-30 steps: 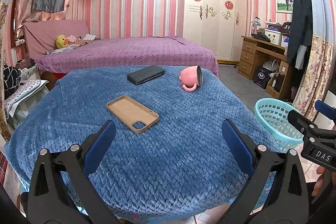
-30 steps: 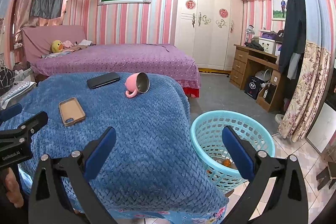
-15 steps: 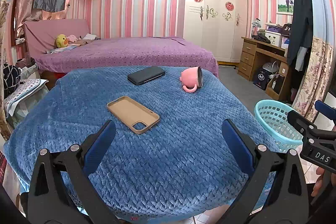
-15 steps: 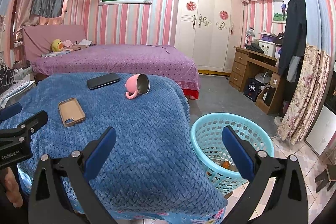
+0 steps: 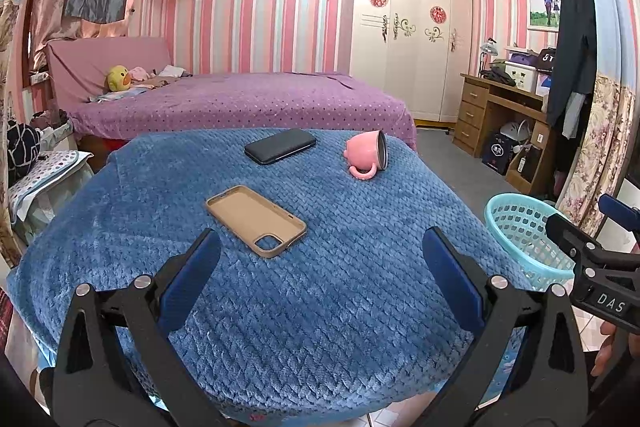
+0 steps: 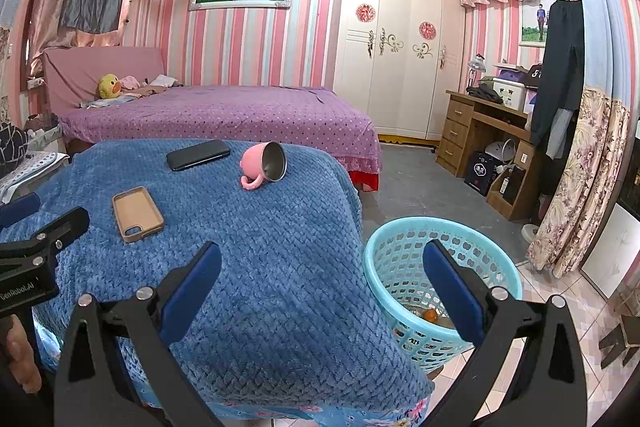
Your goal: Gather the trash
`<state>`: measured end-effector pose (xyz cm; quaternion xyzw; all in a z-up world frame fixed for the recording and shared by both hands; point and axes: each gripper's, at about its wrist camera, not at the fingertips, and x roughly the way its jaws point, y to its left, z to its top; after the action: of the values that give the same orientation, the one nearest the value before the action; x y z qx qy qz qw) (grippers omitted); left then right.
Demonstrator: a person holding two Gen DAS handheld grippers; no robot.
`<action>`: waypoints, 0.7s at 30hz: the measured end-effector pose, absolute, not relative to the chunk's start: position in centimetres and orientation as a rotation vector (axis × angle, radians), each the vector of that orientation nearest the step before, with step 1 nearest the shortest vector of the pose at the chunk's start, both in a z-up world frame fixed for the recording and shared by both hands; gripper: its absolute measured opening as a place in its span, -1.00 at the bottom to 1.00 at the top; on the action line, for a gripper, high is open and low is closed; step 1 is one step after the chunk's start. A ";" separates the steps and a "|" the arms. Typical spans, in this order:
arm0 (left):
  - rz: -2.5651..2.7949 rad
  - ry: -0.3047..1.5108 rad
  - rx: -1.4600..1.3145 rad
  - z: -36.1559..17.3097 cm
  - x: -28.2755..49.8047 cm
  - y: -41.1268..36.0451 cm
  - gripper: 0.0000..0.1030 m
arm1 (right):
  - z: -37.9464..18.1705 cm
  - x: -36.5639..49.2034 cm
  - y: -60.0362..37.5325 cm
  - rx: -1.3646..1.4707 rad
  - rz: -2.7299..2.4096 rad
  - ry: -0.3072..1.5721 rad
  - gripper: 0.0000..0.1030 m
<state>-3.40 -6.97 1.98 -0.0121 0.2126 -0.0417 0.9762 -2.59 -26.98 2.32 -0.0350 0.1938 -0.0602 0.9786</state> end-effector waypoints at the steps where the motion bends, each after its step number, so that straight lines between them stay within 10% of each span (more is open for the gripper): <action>1: -0.084 0.428 -0.024 2.0 -3.4 -7.0 0.90 | 2.3 -2.6 -27.0 -0.071 -0.121 0.390 0.91; 21: -0.083 0.420 -0.018 2.2 -3.5 -7.1 0.90 | 2.3 -2.6 -27.0 -0.070 -0.125 0.389 0.91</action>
<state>-3.54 -7.09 2.21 -0.0088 0.2085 -0.0413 0.9771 -2.62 -27.02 2.35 -0.0350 0.1932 -0.0619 0.9786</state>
